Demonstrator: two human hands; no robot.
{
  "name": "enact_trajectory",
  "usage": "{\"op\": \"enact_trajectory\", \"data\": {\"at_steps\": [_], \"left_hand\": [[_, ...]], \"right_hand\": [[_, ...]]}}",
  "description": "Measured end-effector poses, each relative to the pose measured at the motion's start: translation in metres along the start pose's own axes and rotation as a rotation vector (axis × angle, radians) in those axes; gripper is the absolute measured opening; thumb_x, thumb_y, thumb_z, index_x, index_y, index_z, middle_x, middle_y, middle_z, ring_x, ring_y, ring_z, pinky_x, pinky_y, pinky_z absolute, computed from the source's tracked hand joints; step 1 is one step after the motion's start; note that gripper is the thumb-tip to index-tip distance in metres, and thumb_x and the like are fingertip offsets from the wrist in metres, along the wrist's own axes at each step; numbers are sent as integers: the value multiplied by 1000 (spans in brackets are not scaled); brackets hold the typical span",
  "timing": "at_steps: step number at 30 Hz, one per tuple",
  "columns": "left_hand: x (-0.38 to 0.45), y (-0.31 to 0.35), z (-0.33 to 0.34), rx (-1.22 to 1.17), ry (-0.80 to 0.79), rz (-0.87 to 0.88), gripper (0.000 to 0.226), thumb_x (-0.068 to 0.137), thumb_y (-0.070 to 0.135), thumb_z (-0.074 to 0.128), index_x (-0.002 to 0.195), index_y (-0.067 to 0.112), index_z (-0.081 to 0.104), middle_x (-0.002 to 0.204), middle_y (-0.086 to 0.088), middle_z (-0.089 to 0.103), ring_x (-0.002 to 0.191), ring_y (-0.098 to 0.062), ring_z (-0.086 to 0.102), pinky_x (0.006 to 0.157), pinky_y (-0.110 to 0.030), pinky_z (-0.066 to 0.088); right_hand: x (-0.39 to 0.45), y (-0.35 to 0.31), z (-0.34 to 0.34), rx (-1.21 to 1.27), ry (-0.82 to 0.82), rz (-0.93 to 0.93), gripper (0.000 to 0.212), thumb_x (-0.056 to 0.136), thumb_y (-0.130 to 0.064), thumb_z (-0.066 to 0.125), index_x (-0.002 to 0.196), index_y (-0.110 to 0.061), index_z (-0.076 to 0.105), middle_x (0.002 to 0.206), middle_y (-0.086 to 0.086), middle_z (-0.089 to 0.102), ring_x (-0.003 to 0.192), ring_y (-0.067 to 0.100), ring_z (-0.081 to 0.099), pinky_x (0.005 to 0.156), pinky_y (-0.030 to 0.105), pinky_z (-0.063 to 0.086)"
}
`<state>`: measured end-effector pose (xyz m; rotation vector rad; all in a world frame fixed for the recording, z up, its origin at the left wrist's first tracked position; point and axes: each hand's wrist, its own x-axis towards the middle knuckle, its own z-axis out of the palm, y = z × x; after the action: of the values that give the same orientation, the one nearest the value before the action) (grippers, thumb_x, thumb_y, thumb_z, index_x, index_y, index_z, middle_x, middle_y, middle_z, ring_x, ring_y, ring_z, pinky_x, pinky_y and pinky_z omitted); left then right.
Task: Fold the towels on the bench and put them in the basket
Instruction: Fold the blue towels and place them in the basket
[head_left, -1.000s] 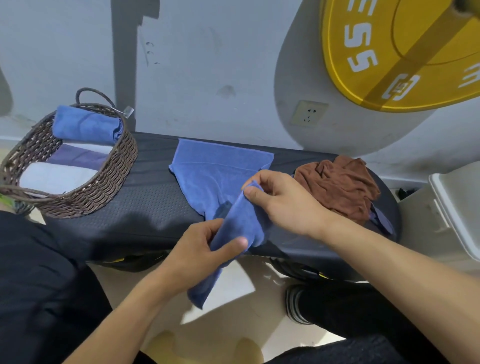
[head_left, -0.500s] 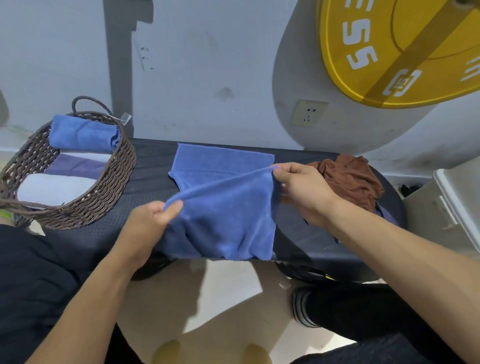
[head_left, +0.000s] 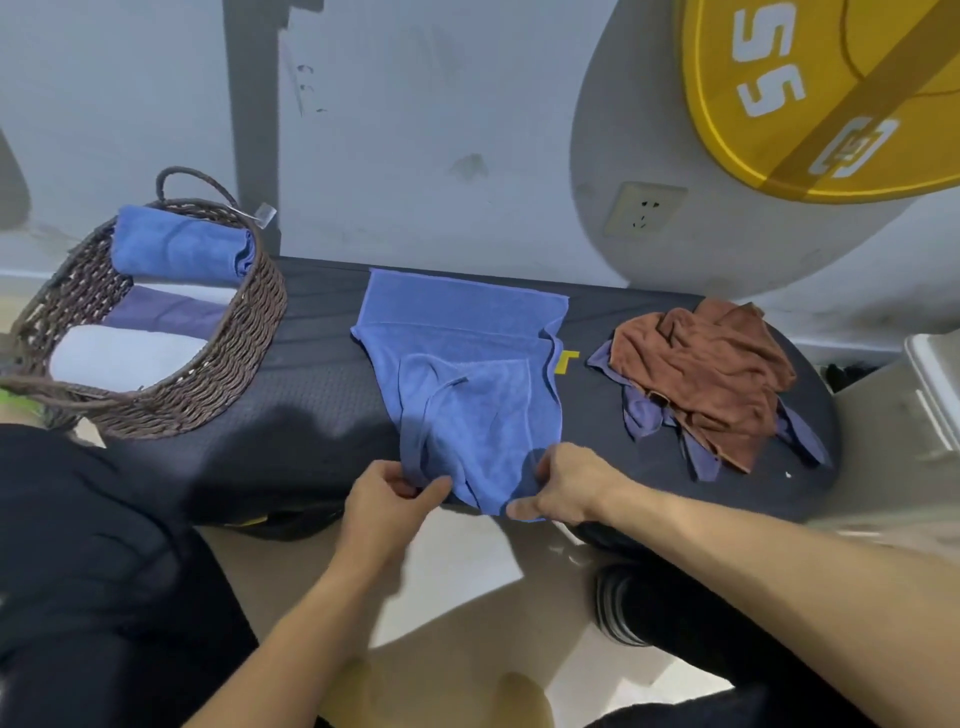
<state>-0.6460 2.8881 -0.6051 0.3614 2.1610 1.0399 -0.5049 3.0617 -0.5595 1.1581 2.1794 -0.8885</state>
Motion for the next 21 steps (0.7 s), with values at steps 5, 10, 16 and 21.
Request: {"op": "enact_trajectory", "data": {"at_steps": [5,10,16,21], "left_hand": [[8,10,6,-148,104,138,9,87,18,73,85,22,65,75,6,71,65,5,64,57,-7,45],[18,13,-23,-463,118,151,14,97,11,58,96,24,64,95,0,73,89,-13,70,82,-24,54],[24,27,-59,-737,30,109,24,99,8,48,96,17,69,97,-6,73,94,-15,68,80,-26,54],[25,23,-67,-340,41,106,12,96,23,59,93,21,71,91,1,75,90,-15,70,80,-33,55]], "right_hand": [[5,2,7,-46,67,-91,16,73,-22,75,70,-20,59,84,3,67,78,24,62,60,26,46],[9,8,-54,212,-71,-113,7,79,-10,69,83,-12,63,72,4,64,63,20,63,65,32,57],[1,25,-101,250,-244,-117,18,80,-1,67,95,-7,61,72,8,66,66,25,68,66,34,59],[9,17,-88,-203,-28,-92,27,76,-33,79,93,-22,62,79,-8,71,65,7,66,57,20,46]]}}
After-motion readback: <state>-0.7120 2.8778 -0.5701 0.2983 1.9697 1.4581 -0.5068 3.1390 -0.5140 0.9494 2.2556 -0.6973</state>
